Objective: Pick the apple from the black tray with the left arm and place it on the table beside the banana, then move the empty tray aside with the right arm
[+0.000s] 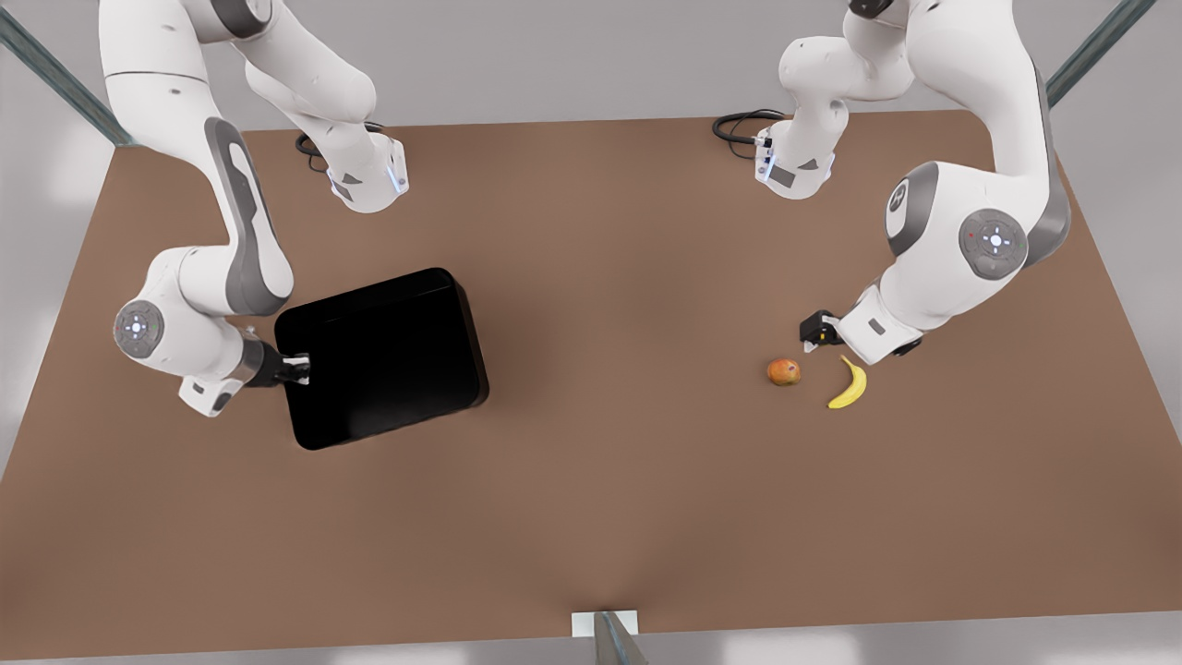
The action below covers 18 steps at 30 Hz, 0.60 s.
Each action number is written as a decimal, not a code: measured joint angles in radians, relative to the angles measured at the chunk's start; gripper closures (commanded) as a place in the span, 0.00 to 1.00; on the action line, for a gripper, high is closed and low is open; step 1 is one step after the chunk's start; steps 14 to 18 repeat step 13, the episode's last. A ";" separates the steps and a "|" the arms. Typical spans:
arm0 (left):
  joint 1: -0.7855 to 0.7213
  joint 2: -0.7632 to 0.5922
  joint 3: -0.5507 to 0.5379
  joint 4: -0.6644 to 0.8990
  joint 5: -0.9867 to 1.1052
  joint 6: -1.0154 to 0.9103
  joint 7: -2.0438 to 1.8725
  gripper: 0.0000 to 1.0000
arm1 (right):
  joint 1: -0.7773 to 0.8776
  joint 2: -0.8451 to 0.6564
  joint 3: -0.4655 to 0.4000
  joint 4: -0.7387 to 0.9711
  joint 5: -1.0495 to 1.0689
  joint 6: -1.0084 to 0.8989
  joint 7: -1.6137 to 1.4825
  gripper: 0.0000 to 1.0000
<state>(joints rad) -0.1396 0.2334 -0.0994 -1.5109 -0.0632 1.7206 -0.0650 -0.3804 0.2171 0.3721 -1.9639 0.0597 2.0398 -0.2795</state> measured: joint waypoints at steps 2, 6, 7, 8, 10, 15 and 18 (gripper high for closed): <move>0.002 0.003 0.000 0.001 -0.002 0.000 0.001 0.00 | 0.001 0.004 0.001 0.000 -0.006 0.001 -0.047 0.00; 0.005 0.006 0.001 0.001 -0.004 0.000 0.004 0.00 | 0.002 -0.015 0.003 0.009 -0.009 0.002 -0.126 0.00; 0.005 0.007 0.002 0.001 -0.004 0.000 0.005 0.00 | 0.002 -0.036 0.003 0.016 -0.009 0.000 -0.142 0.00; 0.005 0.008 0.002 0.001 -0.004 0.000 0.005 0.00 | -0.002 -0.068 0.007 0.032 -0.009 -0.009 -0.156 0.00; 0.006 0.009 0.004 0.001 -0.004 0.001 0.006 0.00 | -0.020 -0.110 0.059 0.148 -0.010 -0.065 -0.165 0.00; 0.006 0.011 0.005 0.000 -0.003 0.000 0.007 0.00 | -0.013 -0.147 0.161 0.385 -0.071 -0.222 -0.089 0.00; 0.006 0.011 0.005 0.000 -0.003 0.000 0.007 0.00 | -0.013 -0.147 0.161 0.385 -0.071 -0.222 -0.089 0.00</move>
